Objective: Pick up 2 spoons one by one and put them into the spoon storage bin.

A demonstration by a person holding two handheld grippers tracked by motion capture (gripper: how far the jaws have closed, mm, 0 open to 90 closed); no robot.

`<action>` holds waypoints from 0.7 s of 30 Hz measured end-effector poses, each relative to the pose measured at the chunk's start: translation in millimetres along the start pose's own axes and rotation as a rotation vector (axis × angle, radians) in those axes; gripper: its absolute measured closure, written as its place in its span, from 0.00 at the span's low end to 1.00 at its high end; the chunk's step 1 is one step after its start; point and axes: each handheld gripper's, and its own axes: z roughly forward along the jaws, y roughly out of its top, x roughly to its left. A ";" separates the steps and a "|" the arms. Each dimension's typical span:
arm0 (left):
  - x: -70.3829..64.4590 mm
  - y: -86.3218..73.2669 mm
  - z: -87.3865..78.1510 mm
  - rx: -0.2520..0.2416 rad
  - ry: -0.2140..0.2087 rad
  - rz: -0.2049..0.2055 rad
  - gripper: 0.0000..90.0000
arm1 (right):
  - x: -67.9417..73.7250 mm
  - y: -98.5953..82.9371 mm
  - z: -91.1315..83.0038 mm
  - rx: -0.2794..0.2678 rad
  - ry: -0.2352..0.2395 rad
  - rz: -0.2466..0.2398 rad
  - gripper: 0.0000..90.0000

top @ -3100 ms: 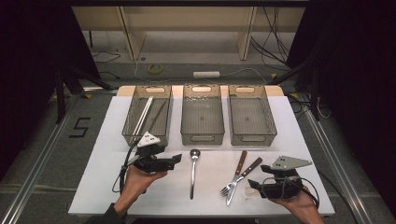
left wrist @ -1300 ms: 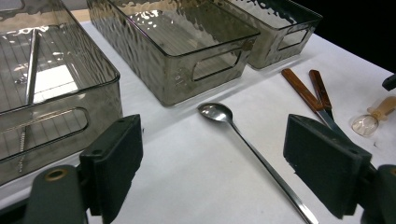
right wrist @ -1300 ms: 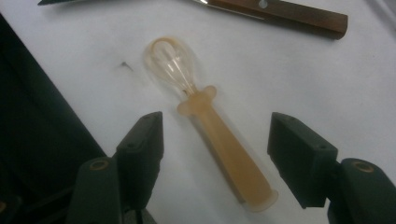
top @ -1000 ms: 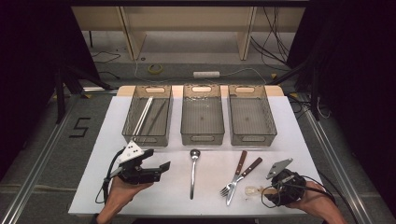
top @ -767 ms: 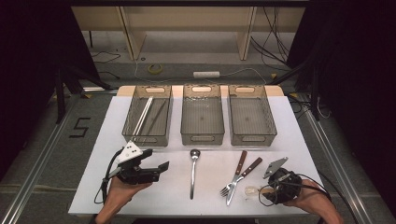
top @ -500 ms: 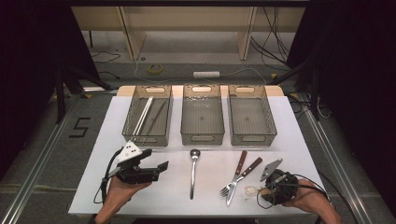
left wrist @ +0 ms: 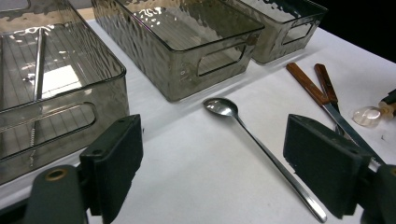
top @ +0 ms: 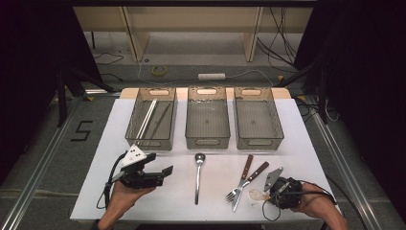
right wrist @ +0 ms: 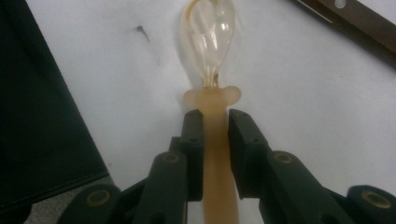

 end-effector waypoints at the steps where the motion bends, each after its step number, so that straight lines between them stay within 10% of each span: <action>1: -0.2 -0.1 0.2 -0.001 0.000 -0.001 0.22 | 0.2 0.1 -0.3 0.003 -0.004 -0.004 0.86; 10: 0.2 -0.8 1.6 0.004 0.000 0.001 0.22 | 0.5 -3.7 -10.0 -0.038 -0.014 -0.031 0.87; 21: -1.7 -0.7 0.4 -0.025 0.000 -0.004 0.22 | -5.9 2.0 -34.5 -0.217 -0.068 0.054 0.87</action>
